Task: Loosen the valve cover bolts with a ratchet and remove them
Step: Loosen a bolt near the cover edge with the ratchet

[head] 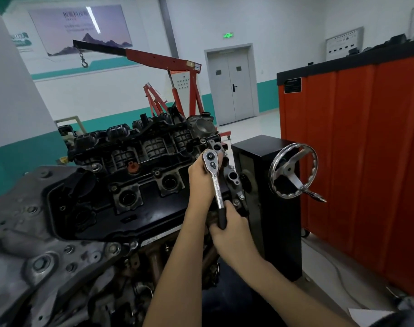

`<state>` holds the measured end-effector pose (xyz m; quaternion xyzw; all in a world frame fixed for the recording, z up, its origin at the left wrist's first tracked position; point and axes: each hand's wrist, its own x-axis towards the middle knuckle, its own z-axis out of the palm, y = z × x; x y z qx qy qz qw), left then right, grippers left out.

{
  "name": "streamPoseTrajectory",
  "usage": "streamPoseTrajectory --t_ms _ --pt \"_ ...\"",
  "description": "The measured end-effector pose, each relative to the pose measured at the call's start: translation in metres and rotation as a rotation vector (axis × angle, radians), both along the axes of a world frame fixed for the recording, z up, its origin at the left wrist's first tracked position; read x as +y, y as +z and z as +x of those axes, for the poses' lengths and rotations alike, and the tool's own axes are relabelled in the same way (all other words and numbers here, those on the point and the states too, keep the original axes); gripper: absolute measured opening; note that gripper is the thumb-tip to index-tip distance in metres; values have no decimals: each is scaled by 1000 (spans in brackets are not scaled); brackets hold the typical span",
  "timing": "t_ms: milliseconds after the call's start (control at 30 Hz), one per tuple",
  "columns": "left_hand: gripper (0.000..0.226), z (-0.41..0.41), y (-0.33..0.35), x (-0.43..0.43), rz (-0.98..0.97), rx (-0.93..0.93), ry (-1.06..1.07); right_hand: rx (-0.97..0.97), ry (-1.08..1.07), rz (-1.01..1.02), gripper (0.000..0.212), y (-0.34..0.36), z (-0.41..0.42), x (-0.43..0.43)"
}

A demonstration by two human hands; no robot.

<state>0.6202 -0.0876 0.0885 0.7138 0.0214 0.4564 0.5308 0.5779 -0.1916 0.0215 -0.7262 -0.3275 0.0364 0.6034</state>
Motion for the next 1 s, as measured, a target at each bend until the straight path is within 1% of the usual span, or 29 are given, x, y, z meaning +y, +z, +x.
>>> streamPoseTrajectory --t_ms 67,100,167,233,300,367,400,433,467,500,567,633,700,767,833,933,967,1000 --pt "43 -2 1 4 29 37 8 -25 26 -20 22 4 9 -7" --pt "44 -4 2 6 64 57 11 -74 48 -70 22 8 21 -19" --pt "46 -6 6 7 117 83 5 -209 91 -245 23 24 56 -50" --pt "44 -6 9 7 160 108 19 -433 83 -475 26 53 96 -74" --pt "36 -9 13 4 160 110 3 -712 30 -685 19 87 127 -82" --pt "34 -13 14 1 113 74 -12 -909 -41 -754 19 108 139 -79" --pt "36 -15 12 1 91 55 -2 -938 -70 -747 19 109 139 -76" --pt "37 -14 10 1 72 40 19 -918 -93 -720 18 105 134 -74" --pt "35 -12 7 1 54 34 43 -850 -101 -682 16 95 126 -74" --pt "31 -9 3 1 31 32 67 -736 -90 -621 16 80 114 -74" --pt "27 -3 0 -2 -11 8 91 -422 -24 -435 17 47 82 -69" --pt "38 1 -1 -5 -19 -36 84 -168 14 -212 15 22 44 -50" --pt "47 4 -1 -5 -14 -44 78 -34 6 -69 13 7 16 -24" --pt "49 3 0 -3 -16 -30 52 -5 17 -21 13 5 4 -9" --pt "48 0 2 1 16 6 26 -49 33 -88 15 11 17 -18" --pt "47 -3 5 7 73 76 8 -195 103 -329 21 32 62 -57" --pt "44 -5 7 7 89 98 18 -288 105 -434 22 45 79 -69" --pt "41 -6 8 6 105 112 23 -427 78 -549 22 60 97 -77"
